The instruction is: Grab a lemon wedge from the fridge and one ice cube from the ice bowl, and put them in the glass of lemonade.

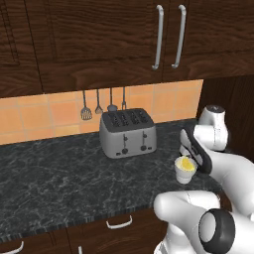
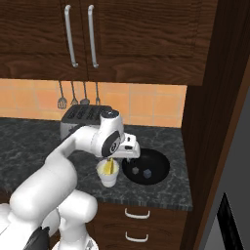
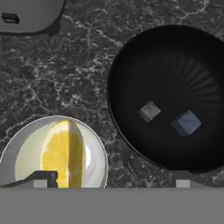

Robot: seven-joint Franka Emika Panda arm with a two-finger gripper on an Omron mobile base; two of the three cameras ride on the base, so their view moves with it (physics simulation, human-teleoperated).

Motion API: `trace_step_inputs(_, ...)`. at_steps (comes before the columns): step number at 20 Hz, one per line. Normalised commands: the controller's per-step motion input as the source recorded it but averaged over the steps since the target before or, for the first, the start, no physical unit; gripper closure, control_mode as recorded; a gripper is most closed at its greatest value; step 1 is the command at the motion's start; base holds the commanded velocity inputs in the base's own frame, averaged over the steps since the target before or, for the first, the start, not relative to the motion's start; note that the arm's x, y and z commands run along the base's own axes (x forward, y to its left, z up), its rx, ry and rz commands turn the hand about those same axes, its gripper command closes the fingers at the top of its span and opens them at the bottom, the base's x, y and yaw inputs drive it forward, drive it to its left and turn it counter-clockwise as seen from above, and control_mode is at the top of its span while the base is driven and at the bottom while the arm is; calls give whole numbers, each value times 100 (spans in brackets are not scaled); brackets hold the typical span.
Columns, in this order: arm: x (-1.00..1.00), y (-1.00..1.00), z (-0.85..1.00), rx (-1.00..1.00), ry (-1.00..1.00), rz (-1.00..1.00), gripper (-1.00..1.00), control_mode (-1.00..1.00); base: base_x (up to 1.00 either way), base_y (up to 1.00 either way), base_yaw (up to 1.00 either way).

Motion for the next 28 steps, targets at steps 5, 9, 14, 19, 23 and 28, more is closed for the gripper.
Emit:
trace_step_inputs(5, 26, -100, 0, 1, 13, -1, -100, -100, 0, 0, 0)
trace_step_inputs(9, 51, -81, 0, 1, 19, 0, -100, -100, 0, 0, 0)
trace_step_inputs(14, 47, -5, -17, 0, 14, 1, -100, -100, 0, 0, 0)
trace_step_inputs(19, 15, -1, -43, 0, 1, 0, -100, -100, 0, 0, 0)
trace_step_inputs(23, 0, -13, -27, 3, 1, 0, -100, -100, 0, 0, 0)
trace_step_inputs(28, 0, 0, -44, 0, 5, 2, -100, -100, 0, 0, 0)
